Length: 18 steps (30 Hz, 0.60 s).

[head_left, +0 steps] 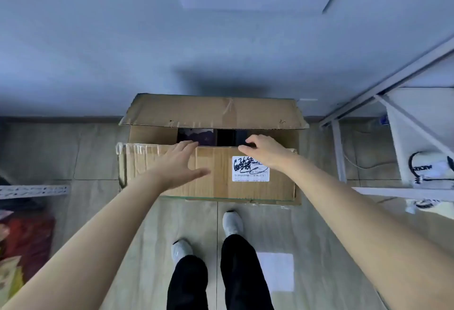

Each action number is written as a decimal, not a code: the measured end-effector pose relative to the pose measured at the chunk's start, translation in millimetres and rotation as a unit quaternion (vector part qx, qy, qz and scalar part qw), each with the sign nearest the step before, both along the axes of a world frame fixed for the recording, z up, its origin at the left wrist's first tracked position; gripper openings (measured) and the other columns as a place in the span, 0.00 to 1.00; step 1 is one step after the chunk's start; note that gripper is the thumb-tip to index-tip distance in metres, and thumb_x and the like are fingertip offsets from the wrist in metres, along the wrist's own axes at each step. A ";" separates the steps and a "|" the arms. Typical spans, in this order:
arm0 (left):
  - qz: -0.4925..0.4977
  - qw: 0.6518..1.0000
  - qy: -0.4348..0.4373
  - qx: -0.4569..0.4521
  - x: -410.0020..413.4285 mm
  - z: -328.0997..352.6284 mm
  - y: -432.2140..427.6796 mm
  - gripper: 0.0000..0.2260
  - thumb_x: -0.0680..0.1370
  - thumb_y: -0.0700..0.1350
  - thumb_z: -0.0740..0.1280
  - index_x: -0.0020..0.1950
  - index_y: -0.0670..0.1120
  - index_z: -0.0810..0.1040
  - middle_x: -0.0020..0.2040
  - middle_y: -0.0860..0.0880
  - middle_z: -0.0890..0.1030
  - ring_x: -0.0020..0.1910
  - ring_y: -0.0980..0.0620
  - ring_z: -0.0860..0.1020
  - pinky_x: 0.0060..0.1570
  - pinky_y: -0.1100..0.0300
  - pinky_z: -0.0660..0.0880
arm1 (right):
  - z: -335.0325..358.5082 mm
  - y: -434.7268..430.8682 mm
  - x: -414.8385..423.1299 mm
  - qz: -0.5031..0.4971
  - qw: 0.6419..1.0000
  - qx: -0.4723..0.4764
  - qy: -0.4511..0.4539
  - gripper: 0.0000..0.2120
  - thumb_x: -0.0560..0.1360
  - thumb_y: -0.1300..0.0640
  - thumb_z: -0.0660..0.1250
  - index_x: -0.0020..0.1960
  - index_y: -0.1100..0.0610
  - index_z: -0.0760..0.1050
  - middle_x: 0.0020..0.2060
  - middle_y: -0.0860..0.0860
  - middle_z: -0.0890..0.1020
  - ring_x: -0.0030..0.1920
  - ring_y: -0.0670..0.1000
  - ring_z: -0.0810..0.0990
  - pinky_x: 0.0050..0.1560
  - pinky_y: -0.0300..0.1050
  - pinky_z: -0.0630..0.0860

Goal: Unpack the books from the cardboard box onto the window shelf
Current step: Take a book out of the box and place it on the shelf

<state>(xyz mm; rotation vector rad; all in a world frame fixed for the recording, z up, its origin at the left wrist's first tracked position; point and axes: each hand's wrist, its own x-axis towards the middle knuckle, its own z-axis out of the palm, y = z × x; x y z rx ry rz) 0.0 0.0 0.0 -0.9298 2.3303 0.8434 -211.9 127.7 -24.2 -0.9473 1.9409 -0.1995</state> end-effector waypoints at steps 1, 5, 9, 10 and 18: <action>-0.003 1.000 0.001 -0.019 -4.1 -9.7 -3.4 0.39 0.73 0.67 0.61 0.77 0.49 0.53 0.78 0.51 0.55 0.76 0.50 0.54 0.73 0.50 0.54 | -6.0 -1.8 -1.3 -0.003 1.000 -0.012 0.015 0.29 0.77 0.40 0.56 0.71 0.56 0.65 0.69 0.55 0.70 0.69 0.56 0.67 0.67 0.54 0.67; -0.022 0.998 -0.032 -0.051 -12.6 -34.1 -11.0 0.38 0.74 0.68 0.57 0.78 0.49 0.53 0.78 0.50 0.55 0.77 0.50 0.51 0.75 0.46 0.45 | -17.1 -9.4 -7.9 -0.006 0.995 -0.056 0.080 0.29 0.78 0.41 0.56 0.73 0.56 0.63 0.68 0.57 0.70 0.69 0.58 0.66 0.67 0.54 0.66; 0.017 0.997 -0.002 -0.081 -11.5 -28.7 -14.5 0.29 0.75 0.67 0.54 0.69 0.52 0.70 0.66 0.50 0.75 0.66 0.47 0.71 0.66 0.49 0.64 | -10.0 -30.6 -28.7 -0.001 0.981 -0.119 0.151 0.33 0.78 0.40 0.55 0.77 0.54 0.52 0.76 0.55 0.57 0.76 0.57 0.55 0.74 0.54 0.55; 0.042 0.995 0.010 -0.089 -11.1 -23.9 -16.3 0.26 0.75 0.68 0.54 0.64 0.54 0.74 0.60 0.51 0.79 0.61 0.46 0.76 0.58 0.52 0.70 | -7.3 -38.4 -36.0 0.002 0.980 -0.126 0.155 0.34 0.78 0.39 0.54 0.78 0.51 0.46 0.78 0.52 0.51 0.77 0.56 0.50 0.74 0.53 0.50; 0.110 0.988 -0.068 0.090 16.7 -20.0 -7.9 0.31 0.66 0.77 0.48 0.61 0.61 0.68 0.41 0.52 0.83 0.25 0.50 0.81 0.35 0.58 0.77 | -12.1 -79.3 -58.2 -0.070 0.989 -0.078 0.106 0.38 0.77 0.37 0.55 0.77 0.47 0.36 0.77 0.52 0.40 0.77 0.56 0.41 0.74 0.54 0.43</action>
